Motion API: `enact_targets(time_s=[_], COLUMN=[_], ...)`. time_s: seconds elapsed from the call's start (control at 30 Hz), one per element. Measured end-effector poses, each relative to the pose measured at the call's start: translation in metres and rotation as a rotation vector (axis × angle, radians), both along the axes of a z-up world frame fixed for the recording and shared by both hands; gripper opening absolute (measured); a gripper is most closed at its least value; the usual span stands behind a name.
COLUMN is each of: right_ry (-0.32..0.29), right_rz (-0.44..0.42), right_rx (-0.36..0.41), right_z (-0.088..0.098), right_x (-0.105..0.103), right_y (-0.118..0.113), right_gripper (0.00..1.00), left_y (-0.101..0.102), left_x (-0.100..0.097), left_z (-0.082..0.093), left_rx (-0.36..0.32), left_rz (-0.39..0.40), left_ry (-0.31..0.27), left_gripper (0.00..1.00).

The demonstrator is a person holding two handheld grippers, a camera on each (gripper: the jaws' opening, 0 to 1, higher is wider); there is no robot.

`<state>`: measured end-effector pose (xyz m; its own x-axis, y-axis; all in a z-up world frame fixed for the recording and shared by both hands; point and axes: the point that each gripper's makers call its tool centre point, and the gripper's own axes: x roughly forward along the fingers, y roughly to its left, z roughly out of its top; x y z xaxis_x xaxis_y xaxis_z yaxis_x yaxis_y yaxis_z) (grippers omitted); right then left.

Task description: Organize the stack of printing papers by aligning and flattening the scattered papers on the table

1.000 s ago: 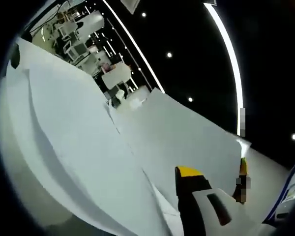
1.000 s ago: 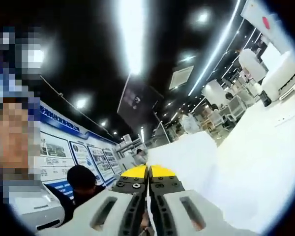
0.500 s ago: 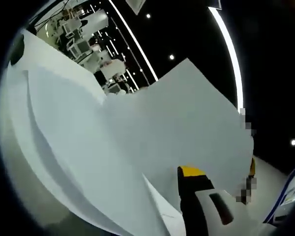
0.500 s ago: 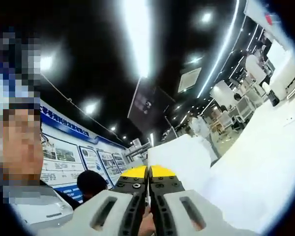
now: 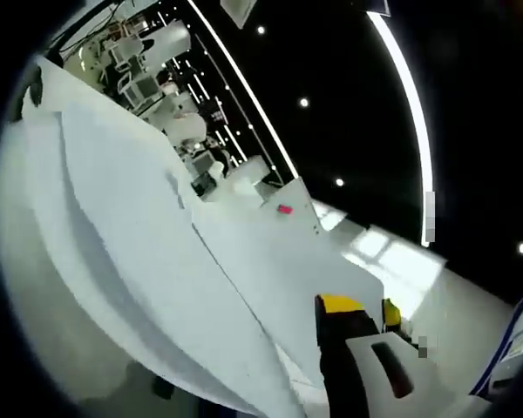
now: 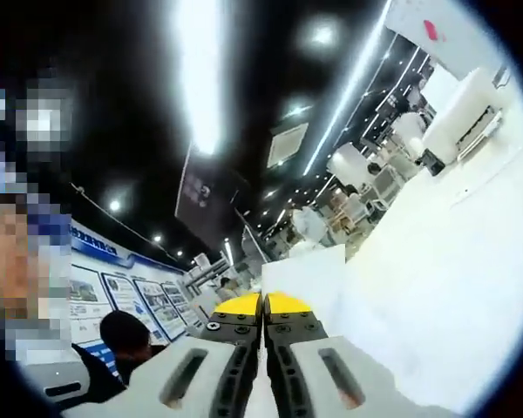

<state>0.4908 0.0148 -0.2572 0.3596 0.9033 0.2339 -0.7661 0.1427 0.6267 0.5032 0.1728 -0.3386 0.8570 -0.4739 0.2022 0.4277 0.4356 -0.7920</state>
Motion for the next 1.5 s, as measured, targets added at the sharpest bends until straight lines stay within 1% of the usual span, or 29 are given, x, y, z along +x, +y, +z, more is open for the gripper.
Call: enact_targets(time_s=[0.13, 0.33, 0.43, 0.57, 0.63, 0.7, 0.73, 0.83, 0.97, 1.07, 1.13, 1.3, 1.4, 1.5], right_ry=[0.05, 0.121, 0.149, 0.186, 0.191, 0.21, 0.212, 0.225, 0.269, 0.272, 0.279, 0.262, 0.269, 0.278], right_rz=[0.008, -0.007, -0.019, 0.005, 0.02, 0.045, 0.068, 0.098, 0.152, 0.195, 0.231, 0.271, 0.296, 0.337], right_rx=[-0.009, -0.029, -0.035, 0.021, 0.035, 0.068, 0.077, 0.094, 0.175, 0.241, 0.264, 0.264, 0.28, 0.295], right_z=[-0.02, -0.049, -0.06, -0.059, -0.057, -0.055, -0.052, -0.051, -0.043, -0.03, -0.025, -0.016, -0.012, -0.007], right_x=[0.006, 0.016, 0.019, 0.014, 0.008, 0.003, -0.003, -0.01, -0.02, -0.027, -0.033, -0.045, -0.05, -0.06], right_y=[0.002, 0.001, -0.003, -0.004, -0.002, -0.003, 0.001, 0.006, 0.011, 0.014, 0.019, 0.031, 0.037, 0.043], right_gripper=[0.0, 0.0, 0.0, 0.0, 0.0, 0.0, 0.0, 0.0, 0.0, 0.0, 0.0, 0.0, 0.0, 0.0], left_y=[0.0, -0.002, -0.003, -0.004, -0.005, -0.006, -0.007, -0.006, -0.007, -0.007, -0.006, -0.005, -0.005, -0.005], left_x=[0.001, -0.001, -0.001, -0.002, -0.001, -0.001, 0.0, 0.001, 0.002, 0.002, 0.002, 0.003, 0.004, 0.003], left_z=[0.0, 0.0, -0.001, -0.003, -0.004, -0.009, -0.011, -0.012, -0.011, -0.012, -0.012, -0.012, -0.012, -0.012], left_rx=[0.002, 0.001, 0.004, 0.016, 0.021, 0.045, 0.059, 0.062, 0.064, 0.066, 0.06, 0.052, 0.048, 0.041], left_rz=[-0.002, -0.004, -0.005, -0.01, -0.013, -0.02, -0.024, -0.024, -0.022, -0.023, -0.025, -0.029, -0.031, -0.034], left_ry=[0.001, 0.0, 0.002, 0.01, 0.016, 0.034, 0.043, 0.044, 0.041, 0.041, 0.042, 0.046, 0.047, 0.045], left_gripper=[0.35, 0.35, 0.37, 0.38, 0.4, 0.41, 0.41, 0.43, 0.43, 0.43, 0.43, 0.44, 0.44, 0.45])
